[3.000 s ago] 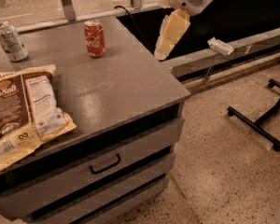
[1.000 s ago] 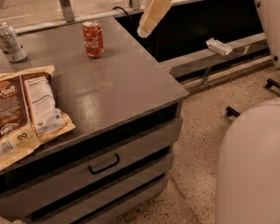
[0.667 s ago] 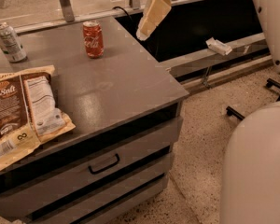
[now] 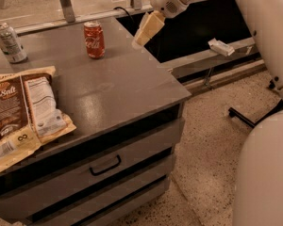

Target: Move coke can near brown chip bag

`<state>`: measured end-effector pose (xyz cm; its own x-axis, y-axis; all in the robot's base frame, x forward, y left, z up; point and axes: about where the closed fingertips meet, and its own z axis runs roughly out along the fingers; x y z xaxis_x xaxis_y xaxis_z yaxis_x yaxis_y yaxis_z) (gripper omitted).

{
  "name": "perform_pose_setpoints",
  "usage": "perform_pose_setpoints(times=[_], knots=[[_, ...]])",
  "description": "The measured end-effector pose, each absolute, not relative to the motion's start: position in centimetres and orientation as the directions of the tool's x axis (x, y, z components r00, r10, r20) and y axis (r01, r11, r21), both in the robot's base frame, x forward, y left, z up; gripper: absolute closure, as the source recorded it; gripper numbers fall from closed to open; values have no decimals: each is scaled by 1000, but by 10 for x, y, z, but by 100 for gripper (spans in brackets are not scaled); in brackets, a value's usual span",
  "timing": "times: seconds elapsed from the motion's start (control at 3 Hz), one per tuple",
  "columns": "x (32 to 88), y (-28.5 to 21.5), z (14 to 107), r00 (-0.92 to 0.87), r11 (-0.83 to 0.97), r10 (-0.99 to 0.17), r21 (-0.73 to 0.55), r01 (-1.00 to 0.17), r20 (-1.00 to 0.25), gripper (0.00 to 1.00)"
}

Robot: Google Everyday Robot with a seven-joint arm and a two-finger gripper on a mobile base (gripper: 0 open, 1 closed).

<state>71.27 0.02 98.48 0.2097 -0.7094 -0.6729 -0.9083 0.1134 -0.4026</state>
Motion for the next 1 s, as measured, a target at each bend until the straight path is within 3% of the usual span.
perform_pose_setpoints(times=[0.33, 0.67, 1.0], knots=[[746, 10, 974, 183, 214, -635, -399, -892, -751, 0], [777, 22, 955, 111, 321, -491, -297, -899, -864, 0], [800, 46, 940, 92, 315, -388, -226, -922, -917, 0]])
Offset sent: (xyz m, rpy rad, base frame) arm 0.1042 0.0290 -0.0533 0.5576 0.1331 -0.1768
